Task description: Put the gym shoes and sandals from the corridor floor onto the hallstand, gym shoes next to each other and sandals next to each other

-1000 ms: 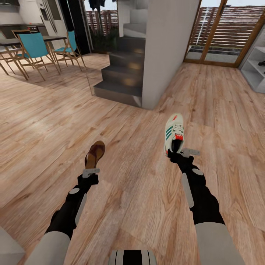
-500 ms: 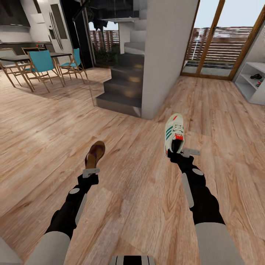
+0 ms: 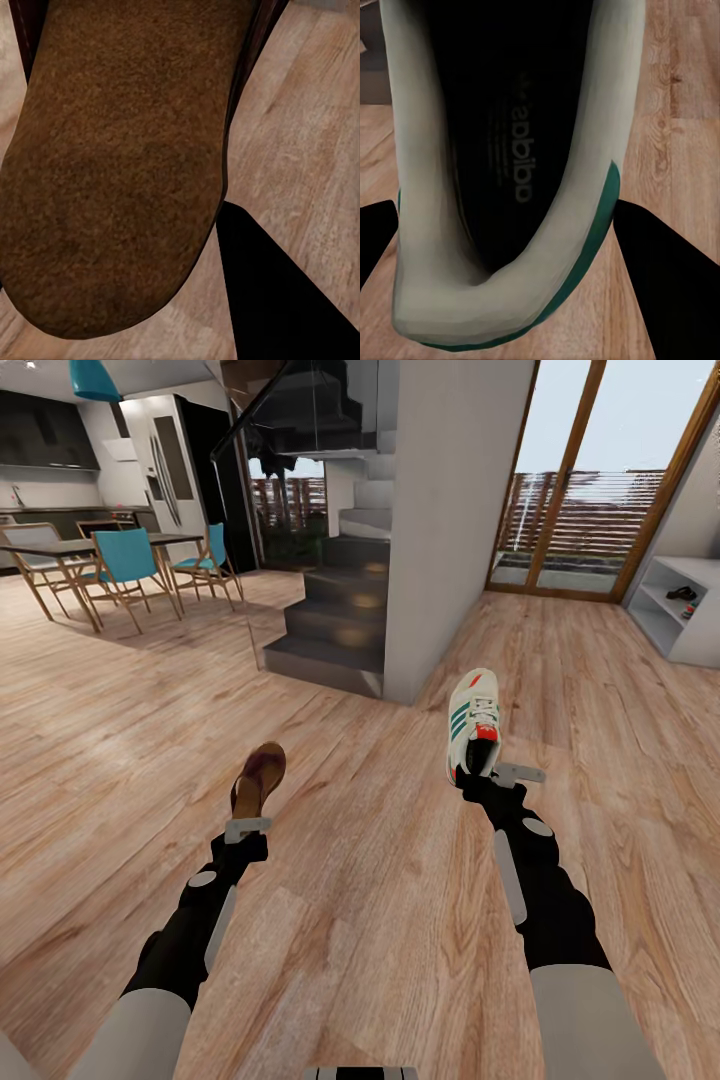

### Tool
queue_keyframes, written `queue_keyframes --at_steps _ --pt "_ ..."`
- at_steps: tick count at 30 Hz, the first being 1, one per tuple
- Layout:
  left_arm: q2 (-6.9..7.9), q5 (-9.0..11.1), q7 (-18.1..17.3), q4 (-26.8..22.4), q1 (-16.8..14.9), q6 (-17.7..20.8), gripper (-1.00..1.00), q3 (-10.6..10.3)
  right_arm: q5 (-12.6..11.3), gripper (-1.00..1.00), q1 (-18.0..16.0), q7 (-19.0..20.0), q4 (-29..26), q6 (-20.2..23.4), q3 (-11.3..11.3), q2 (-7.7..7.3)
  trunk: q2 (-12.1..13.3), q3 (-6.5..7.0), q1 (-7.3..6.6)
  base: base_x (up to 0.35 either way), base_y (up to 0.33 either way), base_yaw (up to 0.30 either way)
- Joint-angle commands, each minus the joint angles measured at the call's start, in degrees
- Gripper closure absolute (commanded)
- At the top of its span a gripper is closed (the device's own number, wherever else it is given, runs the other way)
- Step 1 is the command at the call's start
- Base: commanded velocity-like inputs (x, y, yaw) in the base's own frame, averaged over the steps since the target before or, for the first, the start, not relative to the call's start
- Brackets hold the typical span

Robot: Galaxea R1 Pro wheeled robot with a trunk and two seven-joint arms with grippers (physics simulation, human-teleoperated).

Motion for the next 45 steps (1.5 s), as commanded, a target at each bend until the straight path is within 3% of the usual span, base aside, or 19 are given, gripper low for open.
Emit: queue_keyframes --at_steps 1,8,21,31,39,45 --pt "-0.06 -0.78 -0.24 -0.11 -0.02 0.33 1.00 0.17 -0.07 1.00 -0.03 -0.18 -0.08 0.31 -0.04 0.03 -0.02 0.05 -0.01 0.000 0.000 0.000" --pt "-0.06 -0.79 -0.23 -0.11 -0.02 0.33 1.00 0.17 -0.07 1.00 -0.03 -0.18 -0.08 0.31 -0.04 0.03 -0.02 0.71 -0.01 0.030 0.000 0.000" --pt "-0.06 -0.71 -0.21 -0.11 -0.02 0.42 1.00 0.17 -0.07 1.00 -0.03 -0.18 -0.08 0.31 -0.04 0.03 -0.02 1.48 -0.01 0.326 0.000 -0.019" --pt "-0.06 -0.79 -0.20 -0.11 -0.02 0.41 1.00 0.17 -0.07 1.00 -0.03 -0.18 -0.08 0.31 -0.04 0.03 -0.02 1.74 -0.01 0.113 0.000 -0.258" --pt "-0.06 -0.79 -0.21 -0.11 -0.02 0.42 1.00 0.17 -0.07 1.00 -0.03 -0.18 -0.08 0.31 -0.04 -0.01 0.09 3.77 -0.22 0.001 0.000 -0.278" --pt "-0.06 -0.79 -0.20 -0.11 -0.02 0.42 1.00 0.17 -0.07 1.00 -0.03 -0.18 -0.08 0.31 -0.04 0.02 0.09 3.97 -0.22 0.000 0.000 -0.278"
